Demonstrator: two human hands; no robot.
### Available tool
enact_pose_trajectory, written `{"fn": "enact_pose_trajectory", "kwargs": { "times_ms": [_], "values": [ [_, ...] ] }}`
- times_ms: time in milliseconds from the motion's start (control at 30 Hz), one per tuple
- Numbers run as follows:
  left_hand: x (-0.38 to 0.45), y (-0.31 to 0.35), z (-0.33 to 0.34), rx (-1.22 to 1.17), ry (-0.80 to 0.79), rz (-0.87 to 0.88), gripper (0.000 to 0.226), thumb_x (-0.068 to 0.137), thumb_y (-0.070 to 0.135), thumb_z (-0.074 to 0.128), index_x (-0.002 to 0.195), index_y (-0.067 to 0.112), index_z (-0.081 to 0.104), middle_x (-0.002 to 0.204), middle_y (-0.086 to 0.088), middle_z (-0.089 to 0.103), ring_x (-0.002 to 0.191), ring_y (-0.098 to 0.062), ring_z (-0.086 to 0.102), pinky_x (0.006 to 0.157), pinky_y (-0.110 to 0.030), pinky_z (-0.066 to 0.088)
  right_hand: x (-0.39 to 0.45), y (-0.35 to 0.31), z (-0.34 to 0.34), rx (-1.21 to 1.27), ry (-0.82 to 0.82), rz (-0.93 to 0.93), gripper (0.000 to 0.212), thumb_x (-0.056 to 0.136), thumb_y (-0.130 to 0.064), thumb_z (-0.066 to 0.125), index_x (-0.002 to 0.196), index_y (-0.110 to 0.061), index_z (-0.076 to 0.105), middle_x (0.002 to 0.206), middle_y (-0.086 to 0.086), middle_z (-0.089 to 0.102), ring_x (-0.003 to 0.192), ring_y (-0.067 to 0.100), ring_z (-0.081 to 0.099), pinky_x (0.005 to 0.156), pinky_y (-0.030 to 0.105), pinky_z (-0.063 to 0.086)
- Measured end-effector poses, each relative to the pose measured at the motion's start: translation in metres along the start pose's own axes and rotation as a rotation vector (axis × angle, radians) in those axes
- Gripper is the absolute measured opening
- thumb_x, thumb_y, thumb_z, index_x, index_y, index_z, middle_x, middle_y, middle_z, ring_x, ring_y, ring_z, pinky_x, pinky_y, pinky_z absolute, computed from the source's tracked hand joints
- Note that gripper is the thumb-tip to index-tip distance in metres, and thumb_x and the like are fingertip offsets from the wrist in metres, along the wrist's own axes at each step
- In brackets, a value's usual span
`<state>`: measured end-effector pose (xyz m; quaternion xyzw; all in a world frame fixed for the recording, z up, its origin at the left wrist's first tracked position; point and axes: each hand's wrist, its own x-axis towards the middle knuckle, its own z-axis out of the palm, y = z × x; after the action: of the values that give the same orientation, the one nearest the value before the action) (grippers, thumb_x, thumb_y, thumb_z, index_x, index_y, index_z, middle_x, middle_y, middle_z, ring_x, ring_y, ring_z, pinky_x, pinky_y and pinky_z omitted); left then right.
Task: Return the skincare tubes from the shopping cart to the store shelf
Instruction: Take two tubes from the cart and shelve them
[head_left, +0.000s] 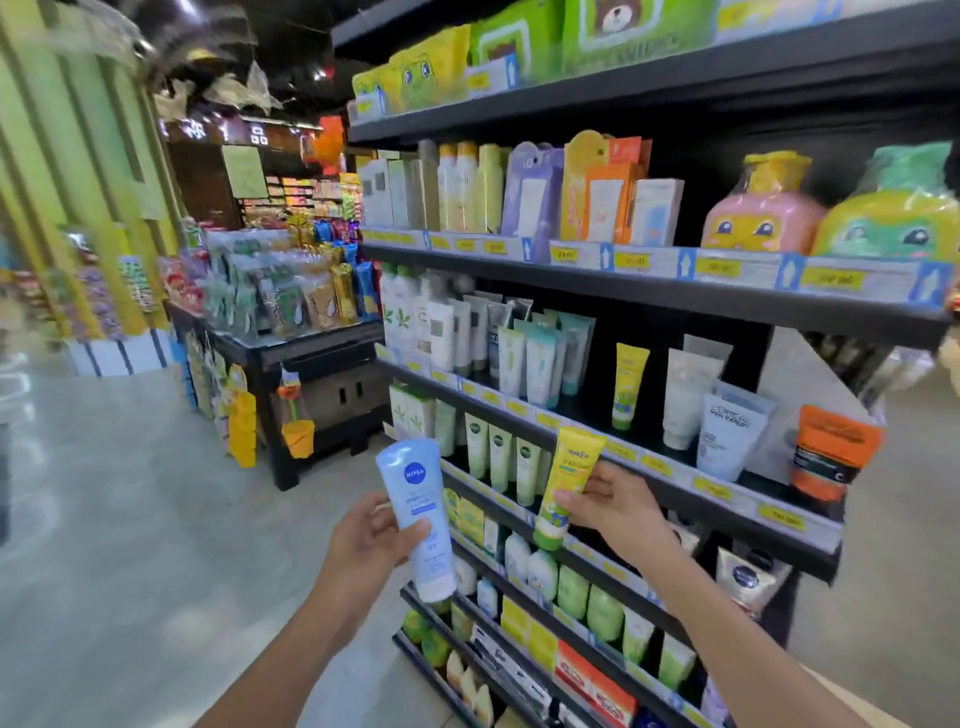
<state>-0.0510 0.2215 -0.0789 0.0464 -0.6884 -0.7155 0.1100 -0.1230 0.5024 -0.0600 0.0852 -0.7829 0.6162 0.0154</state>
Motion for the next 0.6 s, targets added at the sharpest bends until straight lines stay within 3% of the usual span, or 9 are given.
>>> {"fn": "enact_pose_trajectory", "kwargs": {
  "times_ms": [233,367,500,600],
  "values": [
    [0.089,0.001,-0.018,-0.003,-0.12,0.022,0.038,0.086,0.001,0.069,0.12,0.015,0.059,0.108,-0.007,0.074,0.099,-0.025,0.071,0.085,-0.047,0.056,0.064,-0.012,0.027,-0.076,0.102,-0.066,0.017,0.081,-0.014,0.078,0.094,-0.021,0.072,0.089,-0.005,0.076,0.089,0.016,0.072,0.078,0.033,0.058],
    [0.138,0.003,-0.029,-0.011,-0.196,0.021,0.033,0.088,0.002,0.067,0.117,0.015,0.057,0.108,-0.005,0.074,0.098,-0.023,0.072,0.076,-0.038,0.056,0.09,-0.016,0.038,-0.11,0.209,-0.055,0.016,0.083,-0.016,0.077,0.094,-0.027,0.071,0.089,-0.012,0.075,0.085,0.008,0.071,0.086,0.044,0.057],
    [0.181,0.009,-0.032,-0.022,-0.277,-0.004,0.033,0.09,-0.001,0.065,0.116,0.017,0.058,0.107,-0.002,0.074,0.096,-0.017,0.072,0.072,-0.029,0.058,0.107,-0.02,0.041,-0.164,0.34,-0.025,0.017,0.084,-0.017,0.076,0.095,-0.029,0.071,0.093,-0.008,0.075,0.092,0.015,0.07,0.088,0.05,0.056],
    [0.211,0.011,-0.025,0.002,-0.348,-0.013,0.032,0.091,0.003,0.064,0.117,0.02,0.056,0.11,-0.002,0.073,0.097,-0.019,0.071,0.074,-0.038,0.058,0.106,-0.023,0.035,-0.198,0.489,-0.023,0.019,0.085,-0.019,0.075,0.093,-0.034,0.067,0.098,-0.006,0.072,0.096,0.019,0.067,0.09,0.05,0.054]
  ]
}}
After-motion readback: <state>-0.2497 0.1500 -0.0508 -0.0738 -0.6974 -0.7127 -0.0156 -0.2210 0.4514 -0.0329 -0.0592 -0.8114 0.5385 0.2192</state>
